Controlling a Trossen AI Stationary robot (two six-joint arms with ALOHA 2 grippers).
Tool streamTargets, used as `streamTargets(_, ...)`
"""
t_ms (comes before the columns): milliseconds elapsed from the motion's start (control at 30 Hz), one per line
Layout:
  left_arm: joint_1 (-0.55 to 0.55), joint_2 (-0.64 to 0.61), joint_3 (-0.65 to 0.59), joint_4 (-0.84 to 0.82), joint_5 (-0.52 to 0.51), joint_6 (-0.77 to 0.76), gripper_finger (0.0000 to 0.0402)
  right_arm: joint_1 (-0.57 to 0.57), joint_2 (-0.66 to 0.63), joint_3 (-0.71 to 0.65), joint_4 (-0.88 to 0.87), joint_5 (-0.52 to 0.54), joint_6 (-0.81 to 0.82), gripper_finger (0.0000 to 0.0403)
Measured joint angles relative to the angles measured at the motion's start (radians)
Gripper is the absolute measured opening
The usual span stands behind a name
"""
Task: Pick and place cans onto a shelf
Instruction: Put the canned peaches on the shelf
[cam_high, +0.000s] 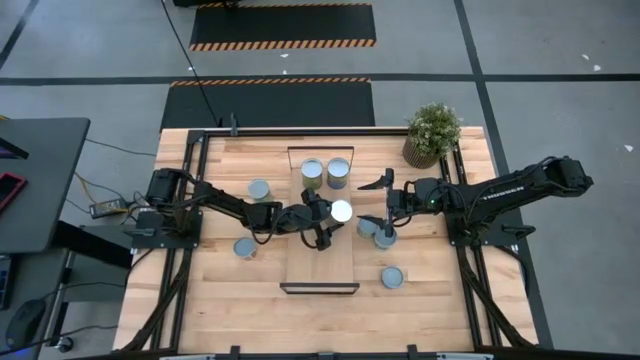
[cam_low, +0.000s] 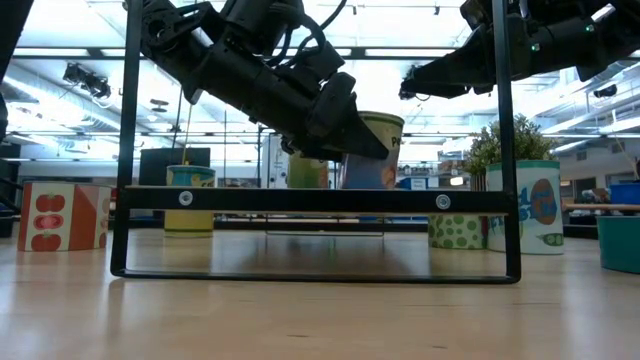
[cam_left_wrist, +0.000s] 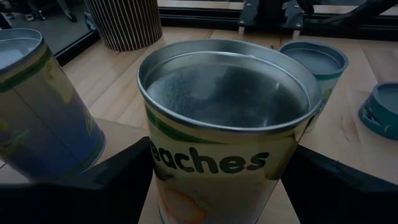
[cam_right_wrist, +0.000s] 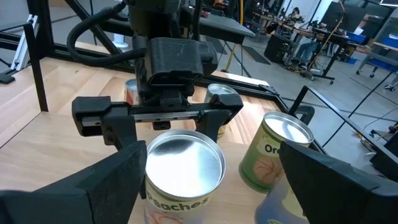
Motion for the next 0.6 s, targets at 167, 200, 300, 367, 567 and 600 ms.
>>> streamTargets(167,0.000,0.000,0.000,0.000,0.013,0.011,0.0318,0.000,0.000,0.000,0.000,0.000,0.000,0.0375)
streamTargets(200,0.000,0.000,0.000,0.000,0.013,0.012,0.0318,0.000,0.000,0.000,0.000,0.000,0.000,0.0375)
streamTargets(300,0.001,0.000,0.000,-0.001,0.011,0.042,0.0318,0.000,0.000,0.000,0.000,0.000,0.000,0.0375)
streamTargets(367,0.001,0.000,0.000,-0.001,0.009,0.083,0.0318,0.000,0.000,0.000,0.000,0.000,0.000,0.0375)
streamTargets(567,-0.005,0.000,0.001,-0.018,0.009,0.117,0.0372,0.000,0.000,0.000,0.000,0.000,0.000,0.0375)
streamTargets(600,-0.005,0.000,0.000,-0.029,0.009,0.121,0.0385,0.000,0.000,0.000,0.000,0.000,0.000,0.0375)
